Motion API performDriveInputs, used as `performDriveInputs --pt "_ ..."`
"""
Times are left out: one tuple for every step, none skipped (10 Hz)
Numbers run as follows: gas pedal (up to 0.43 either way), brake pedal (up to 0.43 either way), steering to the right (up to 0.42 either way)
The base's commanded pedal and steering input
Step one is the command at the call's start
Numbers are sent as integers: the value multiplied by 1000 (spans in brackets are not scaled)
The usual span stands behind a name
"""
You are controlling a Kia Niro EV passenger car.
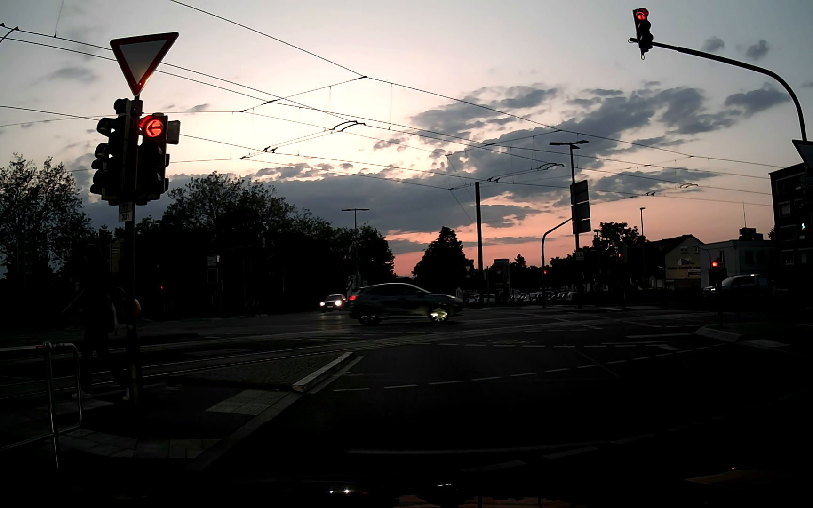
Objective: Follow the waypoints while adhering to traffic rules and regulations
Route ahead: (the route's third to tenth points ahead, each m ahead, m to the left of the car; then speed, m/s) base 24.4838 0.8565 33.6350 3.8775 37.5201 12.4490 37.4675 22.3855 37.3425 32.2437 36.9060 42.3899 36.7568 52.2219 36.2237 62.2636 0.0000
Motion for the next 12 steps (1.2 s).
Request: performDriveInputs --pt "0 244 26" --pt "0 244 26" --pt "0 244 27" --pt "0 244 26" --pt "0 244 26" --pt "0 244 27" --pt "0 244 27" --pt "0 244 27" --pt "0 244 27" --pt "0 244 27" --pt "0 244 27" --pt "0 244 26"
